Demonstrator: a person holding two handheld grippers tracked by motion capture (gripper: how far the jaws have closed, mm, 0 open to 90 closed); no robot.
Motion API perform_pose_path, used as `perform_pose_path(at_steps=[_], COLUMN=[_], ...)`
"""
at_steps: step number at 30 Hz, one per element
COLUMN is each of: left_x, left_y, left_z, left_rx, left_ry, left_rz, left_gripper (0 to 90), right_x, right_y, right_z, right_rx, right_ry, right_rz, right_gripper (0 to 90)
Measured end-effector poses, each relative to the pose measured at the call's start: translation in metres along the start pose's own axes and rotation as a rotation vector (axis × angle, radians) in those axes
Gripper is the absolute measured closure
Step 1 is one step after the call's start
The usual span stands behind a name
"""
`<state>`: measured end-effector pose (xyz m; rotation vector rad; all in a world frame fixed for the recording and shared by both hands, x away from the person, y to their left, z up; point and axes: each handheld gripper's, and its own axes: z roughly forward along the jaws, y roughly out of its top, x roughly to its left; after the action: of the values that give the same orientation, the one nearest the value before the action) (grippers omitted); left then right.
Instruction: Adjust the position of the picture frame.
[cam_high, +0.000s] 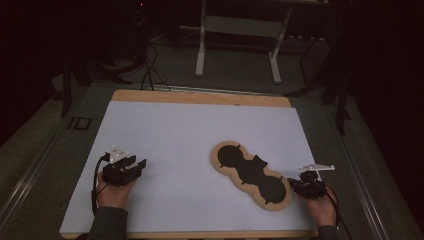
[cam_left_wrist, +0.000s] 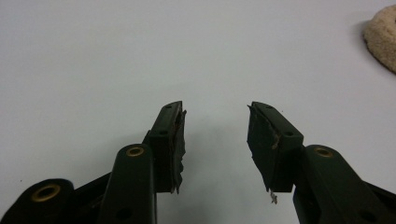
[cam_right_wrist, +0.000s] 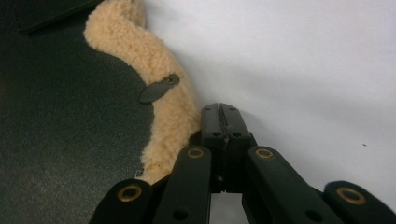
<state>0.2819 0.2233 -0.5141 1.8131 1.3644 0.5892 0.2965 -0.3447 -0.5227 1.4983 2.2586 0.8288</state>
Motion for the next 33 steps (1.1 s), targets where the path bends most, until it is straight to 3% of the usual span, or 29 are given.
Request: perform_pose_path(at_steps=[11, 33], left_x=[-0.002, -0.01], left_y=[0.0, 0.001], left_z=[0.0, 0.003], left_rx=[0.006, 0.022], left_ry=[-0.008, -0.027], left_rz=[0.024, 0.068], left_gripper=[59.3, 61.3], right_x=[0.016, 0.041], right_y=[0.003, 0.008], right_z=[0.003, 0.007], right_rx=[0.013, 0.034], right_ry=[0.053, 0.107], right_rz=[-0.124, -0.251], right_gripper=[90.0, 90.0])
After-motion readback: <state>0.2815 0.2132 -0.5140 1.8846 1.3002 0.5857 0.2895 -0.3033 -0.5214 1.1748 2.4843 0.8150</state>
